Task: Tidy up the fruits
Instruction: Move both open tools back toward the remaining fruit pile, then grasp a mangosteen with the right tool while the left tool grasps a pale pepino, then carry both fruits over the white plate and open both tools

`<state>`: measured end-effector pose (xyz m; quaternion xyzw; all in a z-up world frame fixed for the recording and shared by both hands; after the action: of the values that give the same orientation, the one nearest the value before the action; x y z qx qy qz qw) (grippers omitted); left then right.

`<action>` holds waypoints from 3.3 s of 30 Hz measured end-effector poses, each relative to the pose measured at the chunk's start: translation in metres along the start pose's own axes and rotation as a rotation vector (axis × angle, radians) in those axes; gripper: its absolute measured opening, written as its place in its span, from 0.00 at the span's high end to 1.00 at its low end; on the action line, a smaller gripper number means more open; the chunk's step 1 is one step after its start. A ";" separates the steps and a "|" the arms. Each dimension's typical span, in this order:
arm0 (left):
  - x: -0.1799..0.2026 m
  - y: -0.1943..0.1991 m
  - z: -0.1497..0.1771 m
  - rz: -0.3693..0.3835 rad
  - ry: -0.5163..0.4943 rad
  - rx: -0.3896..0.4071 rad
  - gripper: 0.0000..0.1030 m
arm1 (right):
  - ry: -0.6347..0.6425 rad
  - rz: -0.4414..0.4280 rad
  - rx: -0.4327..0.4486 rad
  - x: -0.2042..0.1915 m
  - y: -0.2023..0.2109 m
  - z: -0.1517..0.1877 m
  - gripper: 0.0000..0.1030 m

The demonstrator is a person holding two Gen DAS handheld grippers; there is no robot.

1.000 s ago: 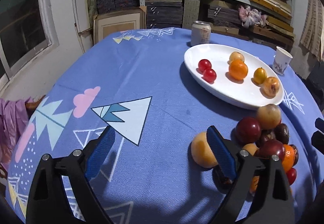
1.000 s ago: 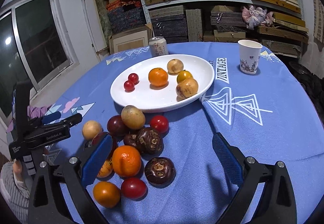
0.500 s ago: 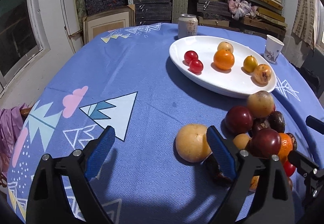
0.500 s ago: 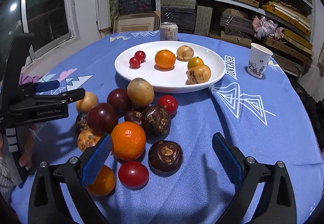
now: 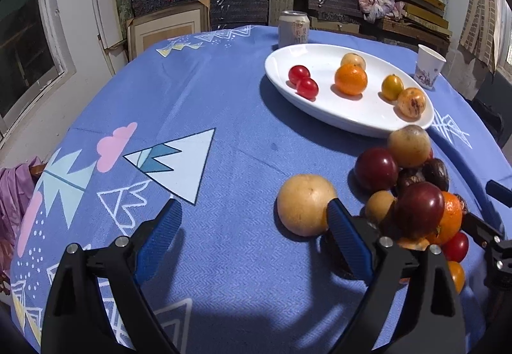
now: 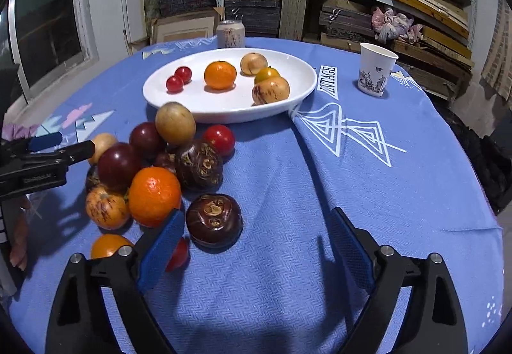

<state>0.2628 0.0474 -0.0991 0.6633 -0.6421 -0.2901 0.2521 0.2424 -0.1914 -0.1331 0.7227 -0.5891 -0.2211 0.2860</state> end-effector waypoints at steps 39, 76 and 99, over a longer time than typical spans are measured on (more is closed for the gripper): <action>0.018 -0.010 -0.001 0.107 -0.051 -0.027 0.41 | 0.053 -0.174 -0.089 -0.006 -0.018 0.001 0.60; 0.038 0.001 -0.123 0.219 0.050 0.088 0.56 | -0.071 -0.177 0.173 0.025 0.007 -0.171 0.61; 0.104 -0.101 -0.103 0.257 -0.107 -0.101 0.56 | -0.143 -0.125 -0.040 0.045 -0.166 -0.178 0.61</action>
<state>0.4073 -0.0554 -0.1043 0.5458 -0.7189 -0.3222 0.2855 0.4886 -0.1842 -0.1128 0.7345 -0.5574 -0.3012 0.2432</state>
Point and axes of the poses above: each gripper's, at about its wrist camera, not at the fingertips, and y roughly against the way its jaws point, x to its right, z to its underside, the point moved 6 cm from there along -y, roughly the way its jaws point, and after that the axes turned 2 degrees about x, right-handed, at the moved point
